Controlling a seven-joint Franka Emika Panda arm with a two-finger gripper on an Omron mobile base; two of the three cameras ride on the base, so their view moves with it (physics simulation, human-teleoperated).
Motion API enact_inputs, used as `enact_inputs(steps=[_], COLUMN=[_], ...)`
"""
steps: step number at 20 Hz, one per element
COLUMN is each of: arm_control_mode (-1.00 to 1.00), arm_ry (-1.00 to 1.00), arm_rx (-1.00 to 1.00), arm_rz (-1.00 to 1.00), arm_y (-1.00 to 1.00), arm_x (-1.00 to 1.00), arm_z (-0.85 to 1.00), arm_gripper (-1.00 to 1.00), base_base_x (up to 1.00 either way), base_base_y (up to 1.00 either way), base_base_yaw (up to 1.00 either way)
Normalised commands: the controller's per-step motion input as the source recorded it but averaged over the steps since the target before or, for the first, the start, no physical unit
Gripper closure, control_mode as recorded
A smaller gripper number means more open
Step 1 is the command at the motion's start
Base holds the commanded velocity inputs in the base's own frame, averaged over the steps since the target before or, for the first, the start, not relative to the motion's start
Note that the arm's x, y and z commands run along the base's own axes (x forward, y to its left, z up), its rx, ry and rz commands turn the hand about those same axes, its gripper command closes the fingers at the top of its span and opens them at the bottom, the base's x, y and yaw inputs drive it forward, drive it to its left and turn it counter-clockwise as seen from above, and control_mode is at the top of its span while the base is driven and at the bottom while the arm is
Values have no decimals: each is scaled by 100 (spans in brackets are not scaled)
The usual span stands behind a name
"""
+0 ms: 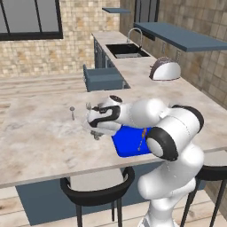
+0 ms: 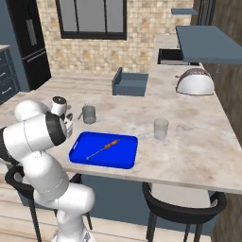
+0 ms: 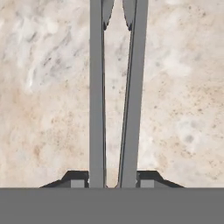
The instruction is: Take the tongs from the drawer on the left and place them on the dining counter next to the tray containing the kebab skewer.
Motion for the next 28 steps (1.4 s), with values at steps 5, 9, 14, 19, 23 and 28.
enact_inputs(steps=[5,9,14,19,23,28], arm_control_mode=[-100,-100,-100,-100,-100,-100], arm_ry=[1,0,-6,-11,-7,-9], arm_rx=[-27,-9,-10,-8,-1,1], arm_rz=[9,8,4,8,9,8], arm_y=[0,0,-1,-14,-23,-30], arm_x=[15,-2,-16,-12,-9,-30], arm_z=[0,0,-1,-24,-25,-24], arm_gripper=[100,100,100,100,100,100], base_base_x=[0,0,0,0,0,0], base_base_y=[0,0,0,0,0,0], base_base_yaw=[0,0,0,0,0,0])
